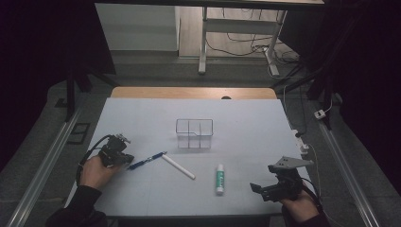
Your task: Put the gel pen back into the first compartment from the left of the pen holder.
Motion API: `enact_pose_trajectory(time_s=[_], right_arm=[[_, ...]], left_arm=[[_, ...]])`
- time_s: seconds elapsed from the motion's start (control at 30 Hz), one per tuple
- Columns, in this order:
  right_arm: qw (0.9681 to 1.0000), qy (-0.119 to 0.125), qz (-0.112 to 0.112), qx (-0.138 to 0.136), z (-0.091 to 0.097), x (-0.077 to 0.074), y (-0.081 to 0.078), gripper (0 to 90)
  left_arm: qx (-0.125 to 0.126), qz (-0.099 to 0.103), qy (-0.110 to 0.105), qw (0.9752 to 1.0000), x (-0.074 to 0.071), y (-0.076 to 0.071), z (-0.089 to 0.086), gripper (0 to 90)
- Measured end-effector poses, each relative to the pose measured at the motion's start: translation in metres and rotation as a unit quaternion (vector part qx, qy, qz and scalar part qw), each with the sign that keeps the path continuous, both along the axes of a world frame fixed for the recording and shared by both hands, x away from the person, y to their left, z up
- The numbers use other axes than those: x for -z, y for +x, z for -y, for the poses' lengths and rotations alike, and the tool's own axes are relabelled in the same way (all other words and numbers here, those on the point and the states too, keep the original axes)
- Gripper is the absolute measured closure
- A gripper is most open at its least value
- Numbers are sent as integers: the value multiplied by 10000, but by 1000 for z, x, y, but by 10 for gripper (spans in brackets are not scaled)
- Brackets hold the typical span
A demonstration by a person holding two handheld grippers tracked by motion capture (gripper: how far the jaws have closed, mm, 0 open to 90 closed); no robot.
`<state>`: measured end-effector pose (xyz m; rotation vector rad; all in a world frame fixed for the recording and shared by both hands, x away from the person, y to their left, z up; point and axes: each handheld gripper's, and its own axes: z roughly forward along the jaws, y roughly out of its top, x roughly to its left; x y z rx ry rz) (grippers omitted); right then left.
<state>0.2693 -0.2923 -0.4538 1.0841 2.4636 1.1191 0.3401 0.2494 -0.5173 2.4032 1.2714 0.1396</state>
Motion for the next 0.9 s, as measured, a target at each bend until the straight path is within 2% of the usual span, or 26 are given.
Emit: enact_pose_trajectory(time_s=[0.13, 0.3, 0.43, 0.6, 0.7, 0.87, 0.9], right_arm=[[10000, -4, -2, 4, 0, 0, 0, 6], [10000, 3, -2, -7, 0, 0, 0, 6], [10000, -3, -1, -6, -1, 0, 0, 5], [10000, -10, -11, -7, -1, 0, 0, 6], [10000, -15, -12, -13, -1, 0, 0, 6], [10000, -26, -14, -27, -1, 0, 0, 6], [10000, -28, -17, -31, -1, 0, 0, 6]], left_arm=[[15, 205, -108, 9997, -7, 1, 3, 746], [257, 400, -197, 9987, -12, 5, 16, 453], [385, 274, -351, 9983, -10, 14, 30, 266], [548, 146, -367, 9977, -7, 23, 45, 95], [604, 93, -249, 9978, -2, 28, 53, 21], [765, -7, 9, 9971, 6, 33, 62, 42], [765, -7, 9, 9971, 6, 33, 62, 60]])
